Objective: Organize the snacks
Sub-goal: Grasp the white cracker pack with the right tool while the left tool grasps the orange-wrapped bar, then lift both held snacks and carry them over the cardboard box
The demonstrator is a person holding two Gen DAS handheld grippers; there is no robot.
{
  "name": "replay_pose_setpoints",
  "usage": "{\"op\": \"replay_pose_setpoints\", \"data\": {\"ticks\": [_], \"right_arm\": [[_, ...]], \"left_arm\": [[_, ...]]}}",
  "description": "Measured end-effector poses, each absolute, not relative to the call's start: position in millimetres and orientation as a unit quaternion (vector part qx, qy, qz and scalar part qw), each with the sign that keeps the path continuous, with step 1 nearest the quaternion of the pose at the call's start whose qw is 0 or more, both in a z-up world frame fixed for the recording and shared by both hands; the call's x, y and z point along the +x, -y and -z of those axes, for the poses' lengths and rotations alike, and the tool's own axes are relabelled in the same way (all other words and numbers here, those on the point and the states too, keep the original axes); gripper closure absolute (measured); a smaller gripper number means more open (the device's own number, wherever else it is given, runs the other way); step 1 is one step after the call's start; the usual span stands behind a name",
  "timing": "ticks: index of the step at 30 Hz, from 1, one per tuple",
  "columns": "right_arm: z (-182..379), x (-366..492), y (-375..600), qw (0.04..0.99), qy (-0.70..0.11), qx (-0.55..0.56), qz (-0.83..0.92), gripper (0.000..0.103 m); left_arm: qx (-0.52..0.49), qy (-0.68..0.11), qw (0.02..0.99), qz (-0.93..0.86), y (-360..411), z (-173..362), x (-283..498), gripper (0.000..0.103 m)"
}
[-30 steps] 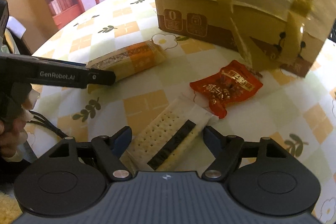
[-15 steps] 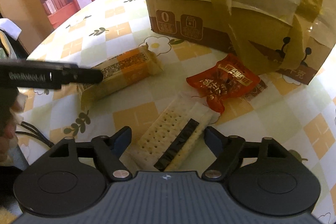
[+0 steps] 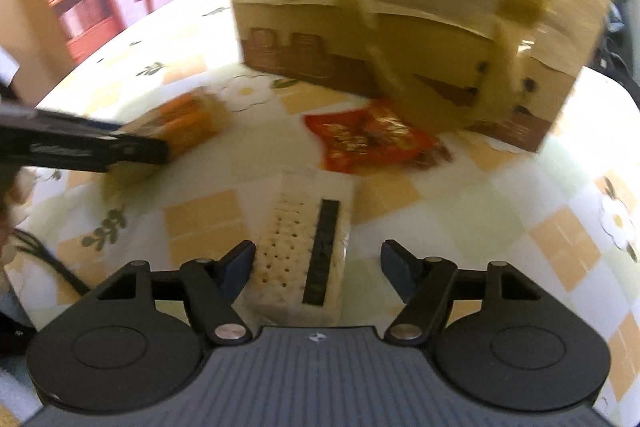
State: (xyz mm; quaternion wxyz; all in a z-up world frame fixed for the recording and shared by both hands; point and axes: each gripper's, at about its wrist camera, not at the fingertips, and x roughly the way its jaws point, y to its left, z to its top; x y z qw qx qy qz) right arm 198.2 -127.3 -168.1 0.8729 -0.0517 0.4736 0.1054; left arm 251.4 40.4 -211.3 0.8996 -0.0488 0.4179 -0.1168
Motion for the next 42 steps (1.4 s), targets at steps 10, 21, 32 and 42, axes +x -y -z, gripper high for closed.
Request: {"op": "replay_pose_setpoints", "data": {"ticks": [10, 21, 32, 42], "right_arm": [[173.5, 191.7, 124.6, 0.894, -0.434, -0.064, -0.093, 0.044], [175.0, 180.6, 137.7, 0.915, -0.395, -0.002, -0.082, 0.054], [139.7, 178.4, 153.3, 0.935, -0.340, 0.043, -0.086, 0.054], [114.0, 171.8, 172.7, 0.948, -0.304, 0.063, -0.073, 0.054]], "left_arm": [[-0.035, -0.419, 0.902, 0.099, -34.2, 210.2, 250.2, 0.054], [-0.085, -0.425, 0.897, 0.083, -52.3, 196.6, 258.6, 0.059], [-0.089, -0.381, 0.916, 0.090, -42.7, 158.3, 245.2, 0.062], [-0.088, -0.336, 0.933, 0.096, -41.3, 119.1, 240.2, 0.063]]}}
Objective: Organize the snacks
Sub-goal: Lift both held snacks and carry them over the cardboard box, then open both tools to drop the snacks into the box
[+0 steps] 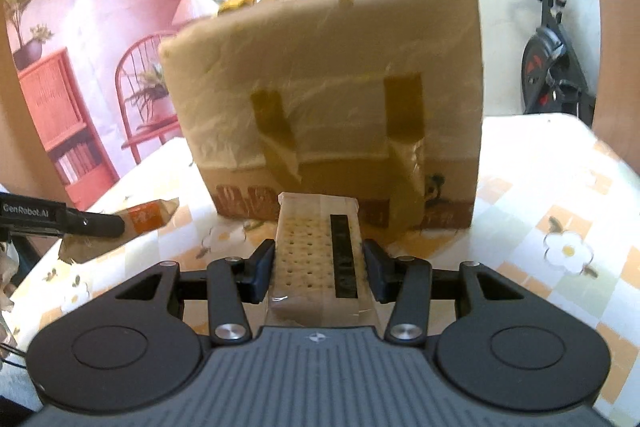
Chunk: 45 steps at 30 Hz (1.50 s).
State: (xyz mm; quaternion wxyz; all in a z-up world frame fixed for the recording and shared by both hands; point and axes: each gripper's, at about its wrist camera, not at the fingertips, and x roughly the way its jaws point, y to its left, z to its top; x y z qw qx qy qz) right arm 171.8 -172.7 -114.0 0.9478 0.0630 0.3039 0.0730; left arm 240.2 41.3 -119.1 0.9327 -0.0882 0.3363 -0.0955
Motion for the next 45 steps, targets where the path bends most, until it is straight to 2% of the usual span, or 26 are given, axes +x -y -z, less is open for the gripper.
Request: {"op": "replay_pose_setpoints", "data": {"ticks": [11, 17, 25, 40, 42, 44, 45], "right_arm": [[40.2, 180.7, 197.8, 0.974, -0.201, 0.077, -0.066, 0.054], [11.4, 196.3, 210.2, 0.983, -0.156, 0.078, -0.062, 0.054], [-12.5, 238.0, 220.6, 0.990, -0.118, 0.055, -0.049, 0.054], [5.1, 304.8, 218.0, 0.990, -0.119, 0.020, -0.070, 0.054], [10.0, 309.3, 218.2, 0.989, -0.129, 0.017, -0.072, 0.052], [14.2, 314.3, 218.5, 0.987, -0.142, 0.011, -0.070, 0.049], [15.5, 314.7, 218.7, 0.987, -0.144, 0.007, -0.066, 0.043]], "left_arm": [[-0.084, -0.218, 0.961, 0.149, -12.7, 28.0, 262.4, 0.063], [-0.089, -0.185, 0.961, 0.187, 28.2, 11.8, 290.8, 0.063], [-0.059, -0.172, 0.957, 0.228, 70.4, 9.8, 336.8, 0.063], [-0.037, -0.239, 0.944, 0.223, 74.5, 32.2, 388.9, 0.062], [-0.033, -0.248, 0.942, 0.222, 77.1, 34.3, 392.4, 0.060], [-0.033, -0.250, 0.942, 0.221, 76.4, 33.9, 393.7, 0.042], [-0.034, -0.247, 0.943, 0.222, 75.5, 33.5, 392.7, 0.040]]}}
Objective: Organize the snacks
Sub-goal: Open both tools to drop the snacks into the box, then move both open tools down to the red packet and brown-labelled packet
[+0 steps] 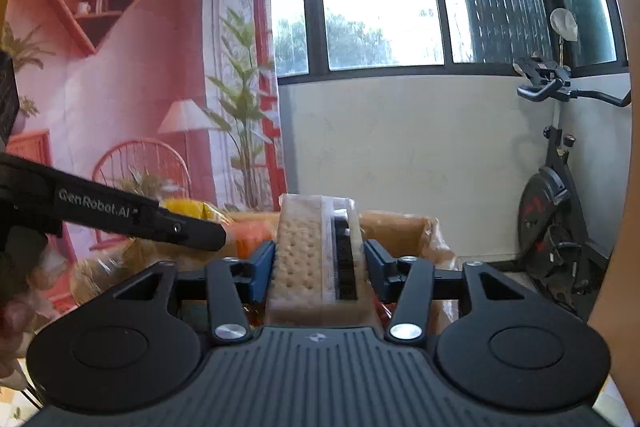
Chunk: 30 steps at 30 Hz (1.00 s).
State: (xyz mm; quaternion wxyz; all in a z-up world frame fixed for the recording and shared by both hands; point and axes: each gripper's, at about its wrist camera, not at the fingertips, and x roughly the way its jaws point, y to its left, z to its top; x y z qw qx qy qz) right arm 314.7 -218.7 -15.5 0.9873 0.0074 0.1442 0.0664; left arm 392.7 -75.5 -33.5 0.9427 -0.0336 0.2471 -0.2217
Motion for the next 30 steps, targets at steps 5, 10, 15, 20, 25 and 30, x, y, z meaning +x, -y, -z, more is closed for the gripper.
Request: {"op": "replay_pose_setpoints", "data": {"ticks": [5, 10, 15, 20, 25, 30], "right_arm": [[15.6, 309.0, 224.2, 0.989, -0.138, 0.014, -0.054, 0.036], [11.1, 295.7, 229.0, 0.990, -0.135, 0.023, -0.046, 0.036], [7.1, 276.8, 228.4, 0.990, -0.136, 0.024, -0.040, 0.036], [7.2, 255.3, 226.6, 0.989, -0.141, 0.028, -0.035, 0.036], [14.0, 234.0, 225.0, 0.987, -0.156, 0.029, -0.031, 0.036], [27.5, 217.4, 226.5, 0.984, -0.173, 0.025, -0.024, 0.036]], "left_arm": [[-0.028, -0.242, 0.943, 0.225, 73.0, 27.8, 387.1, 0.039], [-0.026, -0.240, 0.945, 0.219, 66.3, 23.1, 375.3, 0.039], [-0.029, -0.240, 0.948, 0.207, 55.0, 19.8, 360.3, 0.039], [-0.021, -0.240, 0.951, 0.195, 39.2, 20.9, 342.2, 0.038], [-0.021, -0.240, 0.953, 0.184, 20.5, 27.1, 323.4, 0.038], [-0.024, -0.255, 0.951, 0.174, 6.2, 46.0, 309.3, 0.038]]}}
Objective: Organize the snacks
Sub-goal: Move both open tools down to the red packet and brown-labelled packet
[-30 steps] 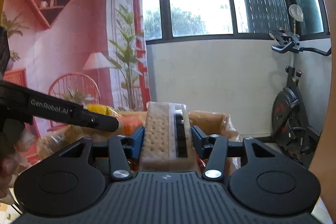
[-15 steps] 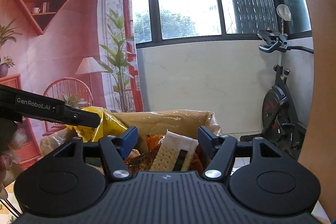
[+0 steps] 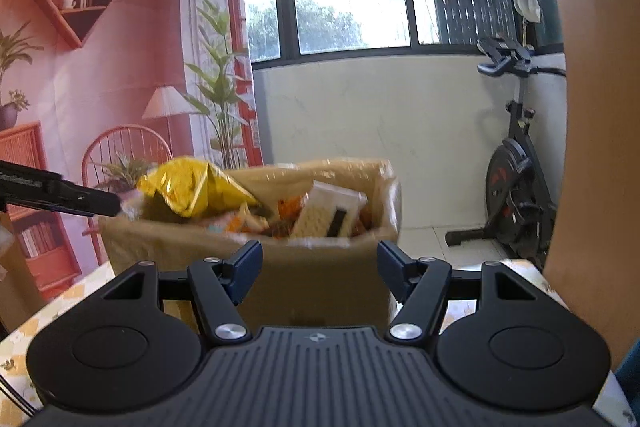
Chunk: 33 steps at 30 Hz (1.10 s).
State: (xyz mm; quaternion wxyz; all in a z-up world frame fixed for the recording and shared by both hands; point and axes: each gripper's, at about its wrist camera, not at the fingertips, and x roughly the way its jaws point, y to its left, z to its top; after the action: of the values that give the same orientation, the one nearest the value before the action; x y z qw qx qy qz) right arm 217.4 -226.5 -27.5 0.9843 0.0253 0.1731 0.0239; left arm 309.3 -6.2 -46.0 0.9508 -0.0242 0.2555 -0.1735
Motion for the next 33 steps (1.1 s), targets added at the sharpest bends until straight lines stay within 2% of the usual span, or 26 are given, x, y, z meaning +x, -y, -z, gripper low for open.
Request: {"op": "replay_pose_setpoints", "data": {"ticks": [10, 19, 24, 33], "right_arm": [[64.0, 210.5, 221.8, 0.975, -0.217, 0.032, -0.033, 0.036], [117.0, 215.3, 221.4, 0.955, -0.291, 0.048, -0.045, 0.036], [146.7, 216.4, 217.8, 0.943, -0.330, 0.016, -0.047, 0.037], [175.4, 225.4, 222.4, 0.940, -0.342, 0.009, -0.019, 0.037]], "left_arm": [[-0.040, -0.312, 0.934, 0.172, 9.1, 91.1, 304.5, 0.038], [-0.034, -0.375, 0.908, 0.183, 24.6, 140.3, 314.8, 0.039], [-0.015, -0.389, 0.898, 0.203, 35.8, 163.1, 321.9, 0.038], [0.018, -0.418, 0.882, 0.219, 56.1, 188.5, 332.8, 0.038]]}}
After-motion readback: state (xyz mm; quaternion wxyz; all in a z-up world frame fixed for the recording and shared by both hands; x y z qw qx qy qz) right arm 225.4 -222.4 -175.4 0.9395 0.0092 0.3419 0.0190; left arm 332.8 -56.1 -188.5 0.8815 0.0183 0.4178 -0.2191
